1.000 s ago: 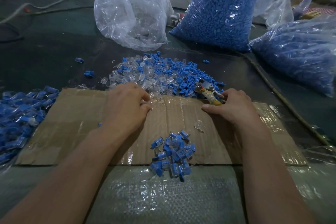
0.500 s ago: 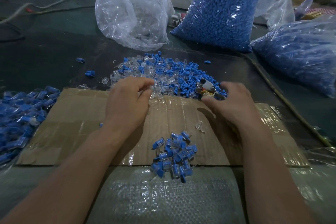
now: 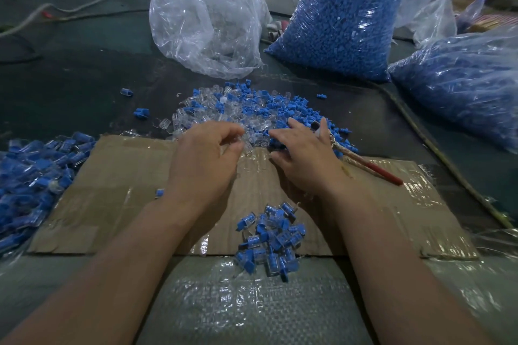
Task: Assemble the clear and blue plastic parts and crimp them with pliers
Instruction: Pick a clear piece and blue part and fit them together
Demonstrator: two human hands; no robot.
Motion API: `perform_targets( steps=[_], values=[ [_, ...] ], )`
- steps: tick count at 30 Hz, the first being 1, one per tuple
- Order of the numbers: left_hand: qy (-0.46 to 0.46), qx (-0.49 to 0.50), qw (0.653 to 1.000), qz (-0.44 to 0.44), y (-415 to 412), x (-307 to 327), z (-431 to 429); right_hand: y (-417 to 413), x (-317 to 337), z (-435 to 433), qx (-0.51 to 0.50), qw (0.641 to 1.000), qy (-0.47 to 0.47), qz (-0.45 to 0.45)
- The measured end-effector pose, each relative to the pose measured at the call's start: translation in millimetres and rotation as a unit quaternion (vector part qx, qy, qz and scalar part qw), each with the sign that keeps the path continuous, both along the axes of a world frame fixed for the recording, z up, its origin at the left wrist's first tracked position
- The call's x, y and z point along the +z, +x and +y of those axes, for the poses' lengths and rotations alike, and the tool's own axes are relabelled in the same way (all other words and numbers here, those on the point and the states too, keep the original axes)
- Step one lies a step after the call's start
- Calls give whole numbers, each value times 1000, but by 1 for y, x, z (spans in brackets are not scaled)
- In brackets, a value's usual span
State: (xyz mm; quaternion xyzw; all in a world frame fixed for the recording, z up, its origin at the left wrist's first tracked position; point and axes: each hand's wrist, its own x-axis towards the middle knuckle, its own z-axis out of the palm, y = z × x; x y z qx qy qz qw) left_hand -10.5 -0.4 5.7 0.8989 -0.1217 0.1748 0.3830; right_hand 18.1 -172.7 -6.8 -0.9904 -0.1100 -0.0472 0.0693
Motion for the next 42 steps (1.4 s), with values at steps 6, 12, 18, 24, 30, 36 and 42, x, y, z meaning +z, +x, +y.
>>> perform_targets(
  steps=[6, 12, 18, 24, 30, 36, 42],
  values=[
    [0, -4, 1000, 0, 0, 0, 0, 1, -1, 0, 2, 1000, 27, 2],
    [-8, -4, 1000, 1, 0, -2, 1, 2, -3, -1, 22, 999, 37, -3],
    [-21, -25, 999, 9, 0, -1, 0, 1, 1, -1, 24, 997, 55, -48],
    [-93, -51, 993, 49, 2, -4, -2, -4, 5, -1, 16, 984, 134, -113],
    [-190, -80, 974, 92, 1, -1, 0, -24, 19, 4, 10, 906, 418, -71],
    [-202, -86, 970, 102, 0, -1, -1, -34, 25, 15, 29, 867, 497, 0],
    [-188, -95, 972, 106, 0, 0, -1, -36, 22, 21, 38, 892, 450, -2]
  ],
)
